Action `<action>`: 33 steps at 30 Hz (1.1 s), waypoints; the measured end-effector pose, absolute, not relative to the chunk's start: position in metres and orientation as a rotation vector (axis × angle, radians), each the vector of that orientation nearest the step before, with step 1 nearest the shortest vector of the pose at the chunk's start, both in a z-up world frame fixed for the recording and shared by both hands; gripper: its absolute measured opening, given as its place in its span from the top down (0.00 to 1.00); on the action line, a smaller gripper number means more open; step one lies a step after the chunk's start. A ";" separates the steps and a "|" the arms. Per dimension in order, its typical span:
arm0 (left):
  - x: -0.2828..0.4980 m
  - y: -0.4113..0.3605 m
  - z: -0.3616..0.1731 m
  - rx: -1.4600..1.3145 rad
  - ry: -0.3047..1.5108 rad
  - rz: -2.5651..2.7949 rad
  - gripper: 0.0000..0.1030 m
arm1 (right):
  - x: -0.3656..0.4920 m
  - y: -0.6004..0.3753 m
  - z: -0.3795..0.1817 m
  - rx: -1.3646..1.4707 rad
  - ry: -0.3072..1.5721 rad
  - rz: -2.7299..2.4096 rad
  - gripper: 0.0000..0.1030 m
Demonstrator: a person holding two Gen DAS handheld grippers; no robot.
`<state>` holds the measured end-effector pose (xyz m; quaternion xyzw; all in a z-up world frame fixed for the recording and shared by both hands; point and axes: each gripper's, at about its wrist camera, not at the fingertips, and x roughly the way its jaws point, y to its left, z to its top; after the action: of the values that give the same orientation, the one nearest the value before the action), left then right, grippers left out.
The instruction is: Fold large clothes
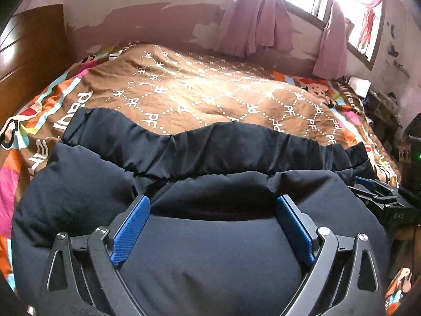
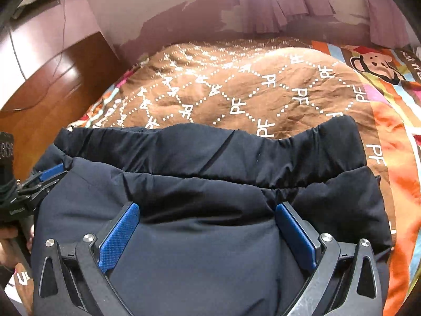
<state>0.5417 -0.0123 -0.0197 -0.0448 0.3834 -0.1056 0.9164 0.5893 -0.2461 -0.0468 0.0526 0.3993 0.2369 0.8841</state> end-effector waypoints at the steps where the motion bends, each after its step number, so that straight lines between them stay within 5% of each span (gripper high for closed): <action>1: 0.541 -0.012 -0.019 -0.095 0.786 -0.220 0.09 | 0.587 -0.247 -0.047 0.111 0.819 0.494 0.00; 33: 0.522 -0.006 -0.003 -0.122 0.731 -0.312 0.08 | 0.549 -0.262 -0.035 0.118 0.637 0.383 0.00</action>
<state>0.5218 -0.0063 -0.0028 -0.0595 0.3558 -0.1517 0.9203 0.5493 -0.2625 -0.0346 0.0576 0.3110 0.1870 0.9301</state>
